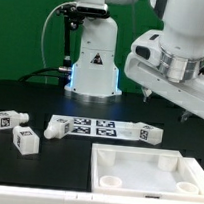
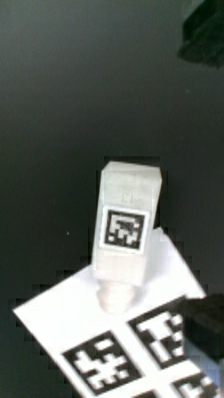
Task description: Assemble square table
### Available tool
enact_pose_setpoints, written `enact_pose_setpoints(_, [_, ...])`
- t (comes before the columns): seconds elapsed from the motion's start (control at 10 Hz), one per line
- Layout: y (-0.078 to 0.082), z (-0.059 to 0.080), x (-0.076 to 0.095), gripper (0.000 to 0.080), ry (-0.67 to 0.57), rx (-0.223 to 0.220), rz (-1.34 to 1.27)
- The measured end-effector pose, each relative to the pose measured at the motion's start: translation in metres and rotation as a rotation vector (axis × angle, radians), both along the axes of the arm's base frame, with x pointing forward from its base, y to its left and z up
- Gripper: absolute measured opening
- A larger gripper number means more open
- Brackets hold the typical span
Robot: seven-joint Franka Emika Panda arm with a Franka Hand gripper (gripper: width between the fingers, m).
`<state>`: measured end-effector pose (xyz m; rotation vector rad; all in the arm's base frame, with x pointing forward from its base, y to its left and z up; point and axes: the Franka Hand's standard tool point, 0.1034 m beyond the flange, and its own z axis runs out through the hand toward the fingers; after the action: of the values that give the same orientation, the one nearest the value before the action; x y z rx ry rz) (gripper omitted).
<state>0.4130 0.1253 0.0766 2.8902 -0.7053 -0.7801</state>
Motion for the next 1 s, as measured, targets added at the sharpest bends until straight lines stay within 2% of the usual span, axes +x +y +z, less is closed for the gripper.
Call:
enact_pose_setpoints(0.3, [-0.001,0.0,0.0,0.0649,-0.012,0.098,0.172])
enact_pose_setpoints(0.4, [-0.004,0.002,0.0,0.0649,0.005,0.136,0.307])
enact_pose_setpoints(0.5, [-0.005,0.006,0.007,0.0649,0.028,0.178,0.484])
enact_pose_setpoints(0.7, [-0.001,0.003,0.011,0.0649,0.028,0.265,0.706])
enact_pose_setpoints(0.8, [-0.006,0.001,0.01,0.0649,-0.007,0.28,0.72])
enact_pose_setpoints(1.0, [-0.011,0.0,0.009,0.0649,-0.006,0.341,0.831])
